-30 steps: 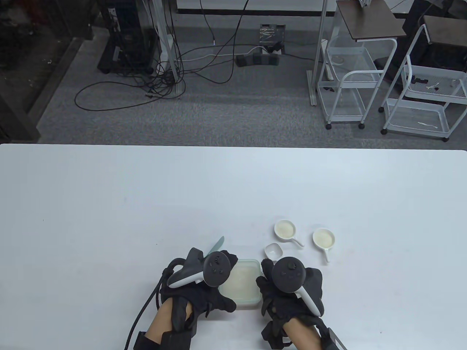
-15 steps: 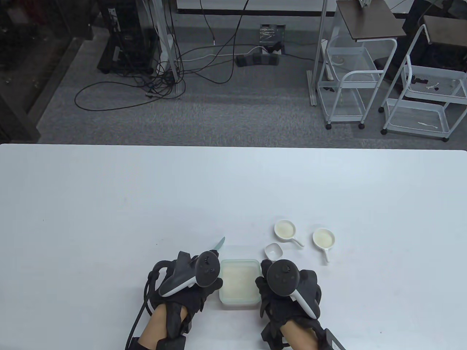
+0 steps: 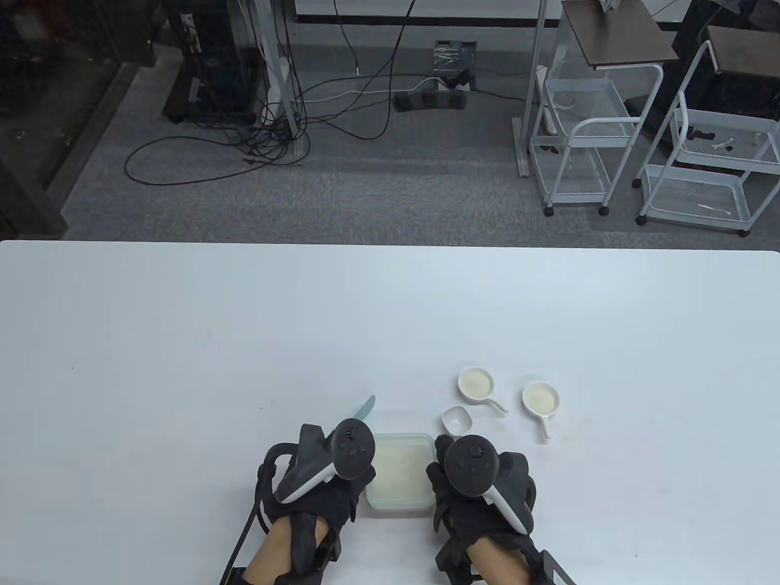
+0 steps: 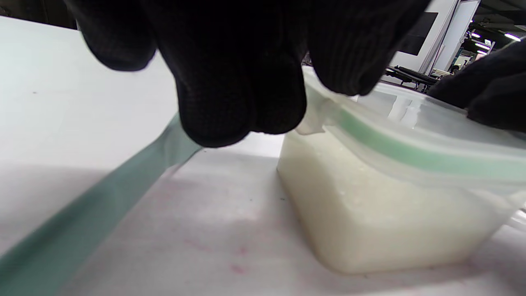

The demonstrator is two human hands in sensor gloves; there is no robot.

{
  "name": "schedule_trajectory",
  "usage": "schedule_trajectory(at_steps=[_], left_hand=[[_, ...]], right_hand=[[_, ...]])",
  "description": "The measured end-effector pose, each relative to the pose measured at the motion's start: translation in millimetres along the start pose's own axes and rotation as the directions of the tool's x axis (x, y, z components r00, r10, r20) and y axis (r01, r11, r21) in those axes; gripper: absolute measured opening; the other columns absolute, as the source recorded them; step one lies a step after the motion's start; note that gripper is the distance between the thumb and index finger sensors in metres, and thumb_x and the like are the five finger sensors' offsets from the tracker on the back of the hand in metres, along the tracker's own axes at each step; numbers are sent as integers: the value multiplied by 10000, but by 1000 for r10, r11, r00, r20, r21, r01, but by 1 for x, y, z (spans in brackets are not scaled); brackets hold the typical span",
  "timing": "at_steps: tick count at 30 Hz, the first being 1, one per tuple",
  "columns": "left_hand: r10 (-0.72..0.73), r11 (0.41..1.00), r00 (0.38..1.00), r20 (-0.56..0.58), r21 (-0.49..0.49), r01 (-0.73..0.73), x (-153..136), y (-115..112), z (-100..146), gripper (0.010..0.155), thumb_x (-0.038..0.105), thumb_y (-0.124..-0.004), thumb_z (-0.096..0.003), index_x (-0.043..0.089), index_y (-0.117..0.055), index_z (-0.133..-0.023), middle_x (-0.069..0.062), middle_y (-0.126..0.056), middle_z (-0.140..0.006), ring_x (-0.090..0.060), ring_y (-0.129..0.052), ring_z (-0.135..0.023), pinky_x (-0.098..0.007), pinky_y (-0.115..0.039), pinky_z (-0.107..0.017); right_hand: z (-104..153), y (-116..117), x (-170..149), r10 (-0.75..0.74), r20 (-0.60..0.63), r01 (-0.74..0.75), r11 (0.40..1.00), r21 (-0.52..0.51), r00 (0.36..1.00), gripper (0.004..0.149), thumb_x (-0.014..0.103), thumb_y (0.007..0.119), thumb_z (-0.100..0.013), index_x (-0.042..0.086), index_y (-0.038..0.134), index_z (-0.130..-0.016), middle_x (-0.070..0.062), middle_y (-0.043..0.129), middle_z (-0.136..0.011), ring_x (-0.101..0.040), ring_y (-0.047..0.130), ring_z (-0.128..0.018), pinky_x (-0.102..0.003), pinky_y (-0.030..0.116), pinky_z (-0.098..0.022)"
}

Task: Scoop white sugar with coffee spoon and level it off using dessert spatula

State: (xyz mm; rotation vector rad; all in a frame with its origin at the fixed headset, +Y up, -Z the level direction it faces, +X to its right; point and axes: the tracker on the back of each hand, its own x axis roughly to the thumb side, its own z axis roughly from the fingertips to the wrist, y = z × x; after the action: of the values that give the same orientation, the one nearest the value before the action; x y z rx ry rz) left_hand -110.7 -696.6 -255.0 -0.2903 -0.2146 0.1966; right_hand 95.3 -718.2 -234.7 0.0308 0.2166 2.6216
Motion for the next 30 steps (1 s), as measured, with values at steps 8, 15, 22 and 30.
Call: schedule_trajectory(at_steps=[8, 15, 22, 30], left_hand=[[37, 999, 999, -14, -17, -38, -1, -1, -1, 692, 435, -837, -461, 151, -648, -1063, 33, -1051, -798, -145, -1080, -621, -533, -788, -632], [93, 994, 995, -22, -55, -94, -4, -3, -3, 681, 420, -819, -473, 136, -639, -1065, 12, -1038, -824, -150, -1077, -638, -529, -784, -635], [83, 995, 996, -19, -56, -84, -3, -3, -3, 679, 414, -811, -478, 126, -633, -1067, 3, -1030, -829, -159, -1069, -647, -536, -776, -638], [101, 993, 995, -20, -64, -102, -3, -5, -2, 684, 419, -790, -488, 127, -606, -1078, 4, -998, -848, -173, -1045, -667, -546, -762, -642]], right_hand=[[0, 1, 0, -7, 2, 7, 1000, 4, 1000, 548, 266, 763, -471, 38, 671, -961, -232, 849, -809, -405, 910, -624, -760, 573, -589], [0, 1, 0, -30, -2, 30, 999, 14, 1000, 547, 262, 757, -473, 29, 670, -959, -239, 856, -808, -406, 920, -616, -761, 574, -588], [-4, 3, -10, -179, -21, 179, 982, 51, 984, 541, 238, 752, -467, -20, 682, -937, -250, 892, -768, -393, 956, -587, -744, 603, -584], [-2, 4, -11, -161, -23, 162, 986, 42, 987, 544, 257, 739, -475, -2, 674, -948, -246, 876, -789, -406, 938, -610, -747, 596, -586]])
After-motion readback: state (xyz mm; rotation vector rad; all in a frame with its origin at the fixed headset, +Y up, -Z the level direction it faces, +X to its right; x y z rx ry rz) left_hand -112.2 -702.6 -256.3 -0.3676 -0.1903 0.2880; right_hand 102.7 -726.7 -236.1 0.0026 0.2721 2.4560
